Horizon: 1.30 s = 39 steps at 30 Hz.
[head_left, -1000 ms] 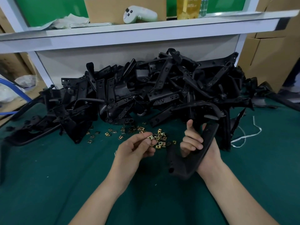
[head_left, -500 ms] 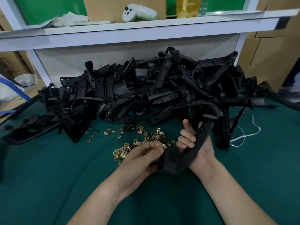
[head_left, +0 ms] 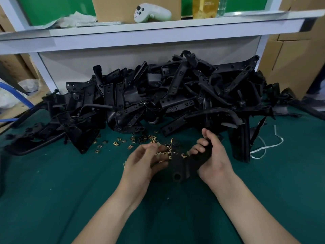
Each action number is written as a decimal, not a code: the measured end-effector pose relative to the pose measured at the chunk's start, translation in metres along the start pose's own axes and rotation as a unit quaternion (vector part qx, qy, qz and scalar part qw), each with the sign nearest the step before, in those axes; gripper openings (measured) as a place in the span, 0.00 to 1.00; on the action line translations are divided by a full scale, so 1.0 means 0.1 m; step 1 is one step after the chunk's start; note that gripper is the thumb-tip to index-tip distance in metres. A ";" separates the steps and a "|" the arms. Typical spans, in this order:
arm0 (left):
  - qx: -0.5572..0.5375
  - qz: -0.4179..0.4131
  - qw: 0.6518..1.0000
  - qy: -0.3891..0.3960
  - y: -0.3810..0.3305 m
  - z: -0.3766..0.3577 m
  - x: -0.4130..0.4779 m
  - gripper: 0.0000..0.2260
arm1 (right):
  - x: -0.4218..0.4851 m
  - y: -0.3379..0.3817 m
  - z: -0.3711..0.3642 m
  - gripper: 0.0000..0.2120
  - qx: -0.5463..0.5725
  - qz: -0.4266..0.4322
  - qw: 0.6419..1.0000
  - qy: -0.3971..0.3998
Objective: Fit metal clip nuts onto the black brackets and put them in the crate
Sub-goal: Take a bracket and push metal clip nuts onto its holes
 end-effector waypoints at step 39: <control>0.057 -0.018 0.998 0.026 0.01 0.03 0.03 0.11 | -0.01 0.02 0.01 0.08 0.009 -0.004 1.000 0.010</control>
Point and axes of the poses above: each hand's wrist, its own x-axis towards the middle knuckle, its own z-axis out of the back of the hand, y = z × x, the point moved 1 cm from there along x, towards the middle knuckle, and after that the axes turned 2 degrees about -z, right-handed, at the moved point
